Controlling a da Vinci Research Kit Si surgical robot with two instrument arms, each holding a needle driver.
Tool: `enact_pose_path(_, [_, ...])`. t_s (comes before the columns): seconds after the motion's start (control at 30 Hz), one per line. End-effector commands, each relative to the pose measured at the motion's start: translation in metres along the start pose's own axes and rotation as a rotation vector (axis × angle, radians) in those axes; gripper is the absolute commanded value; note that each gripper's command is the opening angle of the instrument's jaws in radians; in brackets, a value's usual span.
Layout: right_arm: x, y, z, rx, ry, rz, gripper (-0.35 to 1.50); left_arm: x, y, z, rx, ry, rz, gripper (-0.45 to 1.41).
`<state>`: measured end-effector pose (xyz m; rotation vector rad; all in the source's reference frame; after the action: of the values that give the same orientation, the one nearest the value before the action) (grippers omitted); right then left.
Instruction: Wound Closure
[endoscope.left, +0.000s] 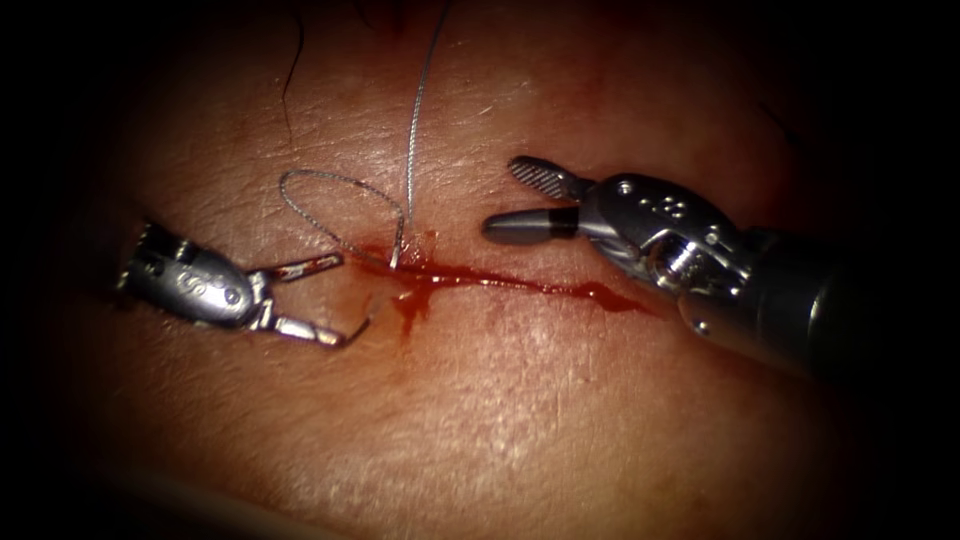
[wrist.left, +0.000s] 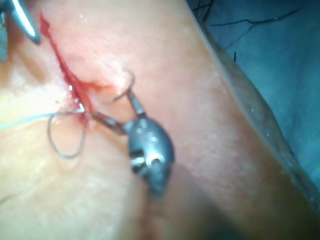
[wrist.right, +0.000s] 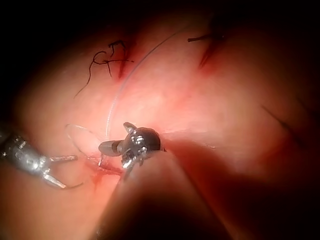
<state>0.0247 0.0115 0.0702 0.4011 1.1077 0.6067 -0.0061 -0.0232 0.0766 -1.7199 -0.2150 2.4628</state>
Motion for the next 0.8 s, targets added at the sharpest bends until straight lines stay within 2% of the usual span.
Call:
enact_pose_path(0.03, [-0.0006,0.0002,0.0009,0.002,0.0,0.002,1.33,-0.0006,0.0011,0.0003,-0.005,-0.002,0.002,0.66])
enact_pose_path(0.33, [-0.0012,0.0006,0.0009,-0.005,0.0,-0.004,1.33,-0.0006,0.0026,0.0014,-0.066,0.033,0.102,0.62])
enact_pose_path(0.67, [-0.0014,0.0005,0.0011,-0.015,-0.001,-0.006,1.33,-0.0004,0.0026,0.0024,-0.059,0.026,0.106,0.61])
enact_pose_path(0.73, [-0.0014,0.0004,0.0011,-0.015,-0.001,-0.006,1.33,-0.0003,0.0026,0.0025,-0.06,0.027,0.099,0.42])
enact_pose_path(0.8, [-0.0015,0.0,0.0011,-0.014,-0.001,-0.007,1.31,-0.0001,0.0023,0.0019,-0.068,0.028,0.015,-0.45])
